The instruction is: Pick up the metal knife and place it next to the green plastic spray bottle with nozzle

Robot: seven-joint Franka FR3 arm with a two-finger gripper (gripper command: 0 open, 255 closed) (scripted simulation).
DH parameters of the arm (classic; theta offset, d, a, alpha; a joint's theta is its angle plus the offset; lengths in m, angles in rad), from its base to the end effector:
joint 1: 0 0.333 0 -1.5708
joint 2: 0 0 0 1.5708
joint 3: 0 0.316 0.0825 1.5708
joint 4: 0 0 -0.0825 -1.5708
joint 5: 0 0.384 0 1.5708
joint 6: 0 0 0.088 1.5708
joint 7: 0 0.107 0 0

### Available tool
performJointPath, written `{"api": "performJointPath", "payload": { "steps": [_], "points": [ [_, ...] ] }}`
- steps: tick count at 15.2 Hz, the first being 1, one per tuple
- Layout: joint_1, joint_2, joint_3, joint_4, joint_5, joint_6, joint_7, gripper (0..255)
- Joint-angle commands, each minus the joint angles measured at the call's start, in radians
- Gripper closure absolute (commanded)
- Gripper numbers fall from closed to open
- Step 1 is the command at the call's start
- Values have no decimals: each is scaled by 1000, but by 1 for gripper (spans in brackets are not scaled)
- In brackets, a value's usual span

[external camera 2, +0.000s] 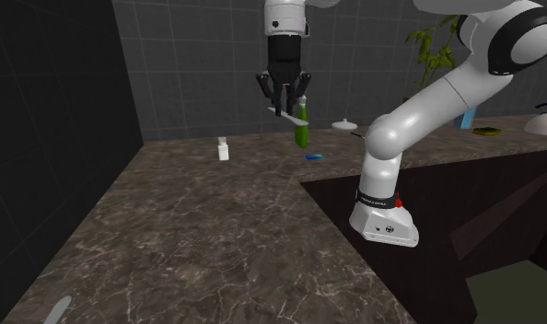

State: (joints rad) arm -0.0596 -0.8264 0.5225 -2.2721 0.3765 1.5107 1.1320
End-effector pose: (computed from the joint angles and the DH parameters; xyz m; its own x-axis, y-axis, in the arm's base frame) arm 0.2500 0.2329 0.5875 0.6968 -0.7173 -0.0045 -0.7172 -0.6968 0.0092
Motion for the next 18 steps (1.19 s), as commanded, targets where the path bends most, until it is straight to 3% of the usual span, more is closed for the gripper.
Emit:
{"api": "performJointPath", "payload": {
  "steps": [1,12,18],
  "points": [
    [-5,10,-8,33,-8,-24,2,255],
    [-25,67,-34,210,-41,-146,19,255],
    [-17,-27,-187,110,-120,-177,-124,255]
  ]
}}
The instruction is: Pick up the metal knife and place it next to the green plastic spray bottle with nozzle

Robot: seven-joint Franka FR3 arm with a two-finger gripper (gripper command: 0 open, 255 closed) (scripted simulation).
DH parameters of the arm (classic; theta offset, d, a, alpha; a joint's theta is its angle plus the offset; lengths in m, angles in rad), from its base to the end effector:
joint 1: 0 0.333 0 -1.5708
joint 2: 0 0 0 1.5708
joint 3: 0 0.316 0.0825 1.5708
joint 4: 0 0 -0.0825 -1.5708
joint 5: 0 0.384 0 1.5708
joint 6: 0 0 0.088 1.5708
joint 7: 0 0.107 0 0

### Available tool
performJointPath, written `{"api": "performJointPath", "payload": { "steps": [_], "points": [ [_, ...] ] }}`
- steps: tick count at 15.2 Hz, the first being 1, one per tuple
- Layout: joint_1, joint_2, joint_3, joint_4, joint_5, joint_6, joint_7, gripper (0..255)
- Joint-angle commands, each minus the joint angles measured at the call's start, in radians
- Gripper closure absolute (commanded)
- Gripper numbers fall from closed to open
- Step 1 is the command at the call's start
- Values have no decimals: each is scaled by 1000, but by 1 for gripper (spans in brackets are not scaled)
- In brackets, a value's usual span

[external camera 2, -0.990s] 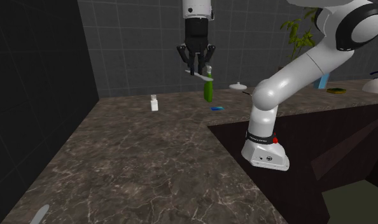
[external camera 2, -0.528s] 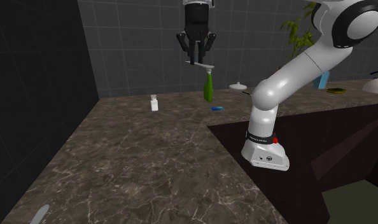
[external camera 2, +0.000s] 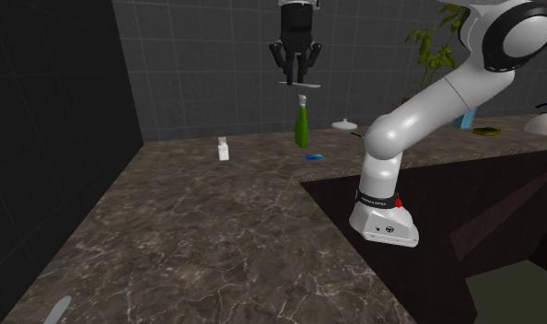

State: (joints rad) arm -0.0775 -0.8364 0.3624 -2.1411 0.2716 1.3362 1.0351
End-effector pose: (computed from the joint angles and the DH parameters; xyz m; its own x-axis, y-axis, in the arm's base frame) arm 0.2464 0.1675 0.6570 0.6953 -0.7187 -0.0039 -0.7186 -0.6953 0.0097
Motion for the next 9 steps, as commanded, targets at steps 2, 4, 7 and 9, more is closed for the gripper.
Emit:
{"api": "performJointPath", "payload": {
  "steps": [2,4,7,9],
  "points": [
    [-1,-41,-77,-46,-49,-11,-74,255],
    [-4,-61,-126,-66,-84,-18,-122,255],
    [-12,-82,-199,-90,-141,-25,-192,255],
    [-19,-92,-248,-100,-180,-29,-240,255]
  ]
}}
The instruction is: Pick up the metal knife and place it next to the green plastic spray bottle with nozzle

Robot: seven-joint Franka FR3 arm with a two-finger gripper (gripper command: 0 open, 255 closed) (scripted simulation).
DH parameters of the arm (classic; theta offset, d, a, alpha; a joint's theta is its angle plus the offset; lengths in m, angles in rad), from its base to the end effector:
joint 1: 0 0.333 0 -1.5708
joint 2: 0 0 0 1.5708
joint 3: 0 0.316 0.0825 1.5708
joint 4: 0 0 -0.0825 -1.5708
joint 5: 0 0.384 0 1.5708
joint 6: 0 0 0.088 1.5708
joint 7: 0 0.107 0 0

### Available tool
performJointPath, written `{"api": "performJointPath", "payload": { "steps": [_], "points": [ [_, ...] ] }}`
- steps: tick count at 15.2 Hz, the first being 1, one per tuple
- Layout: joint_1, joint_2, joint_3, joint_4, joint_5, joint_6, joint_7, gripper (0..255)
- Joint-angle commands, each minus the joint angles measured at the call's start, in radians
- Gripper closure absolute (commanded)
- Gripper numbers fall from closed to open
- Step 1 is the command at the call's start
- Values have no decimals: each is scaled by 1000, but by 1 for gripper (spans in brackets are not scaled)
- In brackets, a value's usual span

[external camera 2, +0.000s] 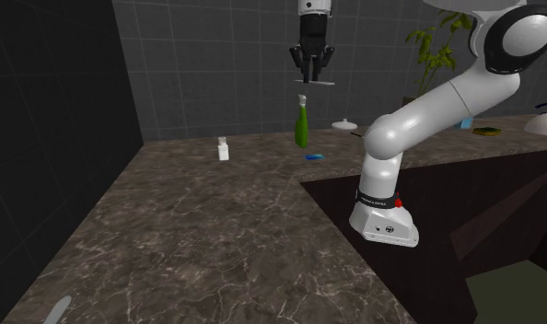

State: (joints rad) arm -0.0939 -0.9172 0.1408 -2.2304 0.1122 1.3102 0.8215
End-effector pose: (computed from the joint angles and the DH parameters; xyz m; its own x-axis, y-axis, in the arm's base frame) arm 0.2391 0.0486 0.6570 0.6957 -0.7184 -0.0042 -0.7183 -0.6957 0.0089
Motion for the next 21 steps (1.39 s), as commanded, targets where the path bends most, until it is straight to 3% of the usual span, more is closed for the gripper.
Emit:
{"api": "performJointPath", "payload": {
  "steps": [1,11,21],
  "points": [
    [-7,-14,-50,-15,-41,-3,-50,255],
    [-45,15,-293,6,-241,11,-286,255],
    [-56,143,-530,125,-394,60,-513,255]
  ]
}}
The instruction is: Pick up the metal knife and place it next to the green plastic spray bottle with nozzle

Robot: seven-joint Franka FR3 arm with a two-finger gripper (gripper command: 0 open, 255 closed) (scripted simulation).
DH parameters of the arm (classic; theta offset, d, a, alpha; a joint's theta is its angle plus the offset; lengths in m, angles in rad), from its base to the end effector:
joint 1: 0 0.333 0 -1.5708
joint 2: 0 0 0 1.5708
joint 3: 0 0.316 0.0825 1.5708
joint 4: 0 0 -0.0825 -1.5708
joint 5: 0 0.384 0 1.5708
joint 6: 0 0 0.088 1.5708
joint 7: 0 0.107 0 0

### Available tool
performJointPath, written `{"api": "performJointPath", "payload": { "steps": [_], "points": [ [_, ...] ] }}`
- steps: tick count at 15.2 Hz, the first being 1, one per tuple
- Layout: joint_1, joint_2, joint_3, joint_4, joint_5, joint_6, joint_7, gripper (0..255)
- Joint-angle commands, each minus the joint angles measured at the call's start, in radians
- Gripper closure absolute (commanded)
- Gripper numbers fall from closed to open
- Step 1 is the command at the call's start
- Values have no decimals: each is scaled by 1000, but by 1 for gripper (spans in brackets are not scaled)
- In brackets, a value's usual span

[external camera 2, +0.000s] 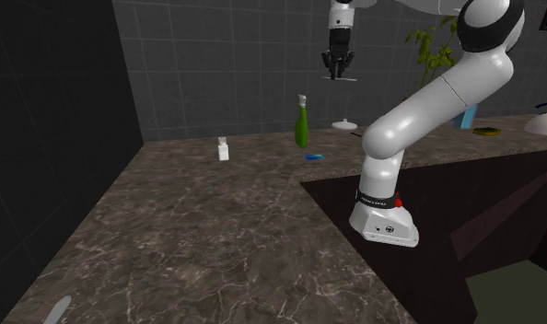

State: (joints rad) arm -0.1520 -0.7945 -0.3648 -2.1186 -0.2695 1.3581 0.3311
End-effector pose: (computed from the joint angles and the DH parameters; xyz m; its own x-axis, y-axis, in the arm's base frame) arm 0.2148 -0.2247 0.6581 0.6961 -0.7179 -0.0047 -0.7179 -0.6961 0.0083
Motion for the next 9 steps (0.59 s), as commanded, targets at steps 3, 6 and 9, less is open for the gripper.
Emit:
{"api": "performJointPath", "payload": {
  "steps": [3,6,9],
  "points": [
    [-3,2,-31,-39,-20,46,-18,255],
    [-7,-14,-37,-89,-27,80,-14,255],
    [-12,-29,-44,-138,-35,115,-10,255]
  ]
}}
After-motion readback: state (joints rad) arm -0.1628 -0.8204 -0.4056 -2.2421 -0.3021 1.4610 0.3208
